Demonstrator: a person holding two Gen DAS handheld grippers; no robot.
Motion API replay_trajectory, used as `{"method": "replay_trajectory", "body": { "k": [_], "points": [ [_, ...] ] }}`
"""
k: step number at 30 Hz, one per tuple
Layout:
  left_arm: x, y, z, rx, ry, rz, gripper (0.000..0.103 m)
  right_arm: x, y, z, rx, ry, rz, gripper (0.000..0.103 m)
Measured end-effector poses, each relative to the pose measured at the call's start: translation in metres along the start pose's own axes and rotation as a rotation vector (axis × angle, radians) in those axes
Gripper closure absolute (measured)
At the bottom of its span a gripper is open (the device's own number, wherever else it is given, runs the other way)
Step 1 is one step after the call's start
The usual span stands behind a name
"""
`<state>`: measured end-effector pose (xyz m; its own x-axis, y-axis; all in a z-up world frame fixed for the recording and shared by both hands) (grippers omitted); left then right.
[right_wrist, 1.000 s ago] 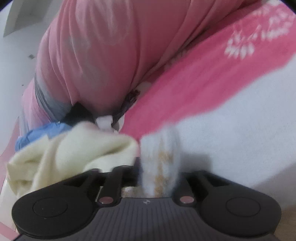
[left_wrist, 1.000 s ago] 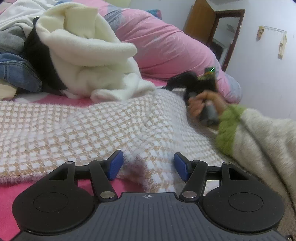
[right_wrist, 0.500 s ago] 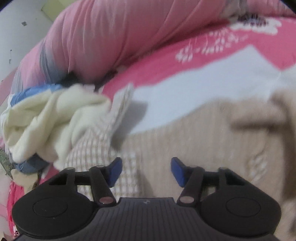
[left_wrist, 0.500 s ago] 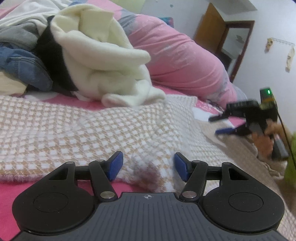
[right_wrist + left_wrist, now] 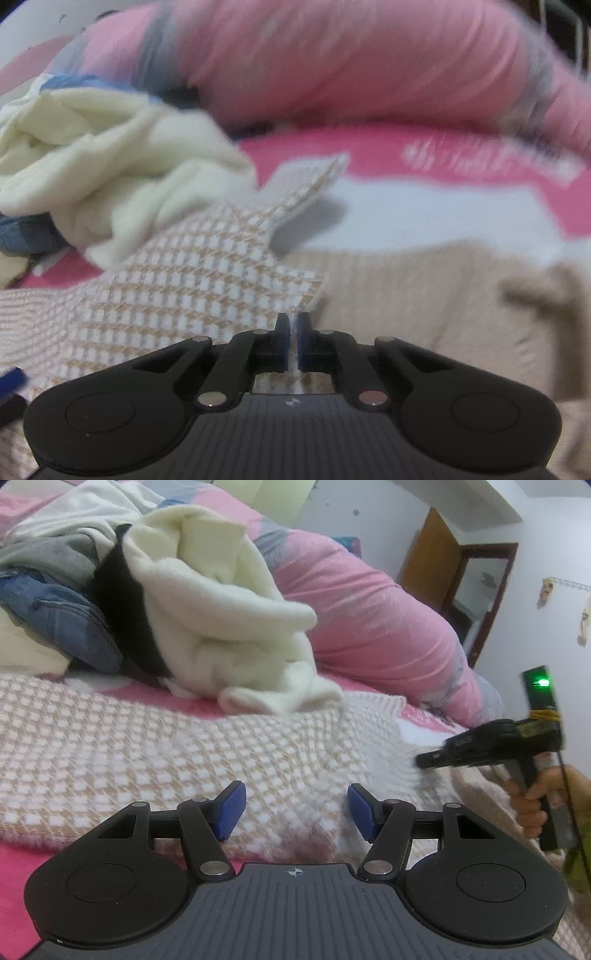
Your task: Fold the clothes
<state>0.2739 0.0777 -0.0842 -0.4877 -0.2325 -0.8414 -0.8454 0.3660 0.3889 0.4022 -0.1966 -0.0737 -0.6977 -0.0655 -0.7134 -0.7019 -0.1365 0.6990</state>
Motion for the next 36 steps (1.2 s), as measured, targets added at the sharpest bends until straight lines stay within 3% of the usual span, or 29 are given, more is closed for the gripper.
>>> {"method": "replay_trajectory", "body": {
  "k": [5, 7, 10, 12, 15, 18, 21, 23, 26, 31, 36],
  "points": [
    [0.003, -0.007, 0.002, -0.022, 0.006, 0.040, 0.041, 0.026, -0.025, 0.001, 0.225, 0.142, 0.036, 0.097],
    [0.002, -0.006, 0.003, -0.022, 0.014, 0.034, 0.041, 0.021, -0.021, 0.007, 0.302, 0.160, 0.020, 0.082],
    [0.001, -0.004, 0.004, -0.023, 0.019, 0.026, 0.041, 0.006, -0.002, 0.013, 0.348, 0.146, -0.028, 0.081],
    [0.001, -0.005, 0.004, -0.027, 0.018, 0.027, 0.041, -0.011, 0.018, 0.020, 0.312, 0.125, -0.118, 0.081],
    [0.002, -0.006, 0.003, -0.031, 0.017, 0.031, 0.041, -0.034, 0.032, 0.046, 0.114, 0.134, -0.193, 0.081],
    [0.003, -0.007, 0.004, -0.032, 0.023, 0.040, 0.040, -0.047, -0.004, 0.076, -0.004, 0.162, -0.109, 0.081],
    [0.004, -0.009, 0.007, -0.026, 0.036, 0.055, 0.039, -0.039, -0.078, 0.084, -0.016, 0.150, 0.056, 0.081],
    [0.003, -0.009, 0.009, -0.013, 0.054, 0.062, 0.039, -0.031, -0.091, 0.082, -0.012, 0.142, 0.058, 0.082],
    [-0.002, -0.006, 0.015, 0.010, 0.086, 0.058, 0.039, -0.036, -0.062, 0.078, -0.007, 0.092, 0.084, 0.081],
    [-0.016, 0.020, 0.027, -0.022, 0.106, -0.027, 0.039, -0.012, 0.062, 0.033, -0.049, -0.144, 0.043, 0.080],
    [-0.009, 0.045, 0.012, 0.037, 0.085, 0.031, 0.039, 0.077, 0.168, -0.003, -0.020, -0.192, 0.095, 0.079]
  ]
}}
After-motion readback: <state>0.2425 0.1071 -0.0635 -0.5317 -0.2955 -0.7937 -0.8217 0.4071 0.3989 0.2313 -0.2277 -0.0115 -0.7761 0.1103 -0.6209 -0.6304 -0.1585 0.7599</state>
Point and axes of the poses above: each gripper's, at about its wrist camera, not at the fingertips, and y roughly against the way its jaws point, z to its left, x to its underside, the point moved 4 cm from there along -y, roughly the way its jaws point, and after that the axes turned 2 degrees about x, right-handed, at the moved point
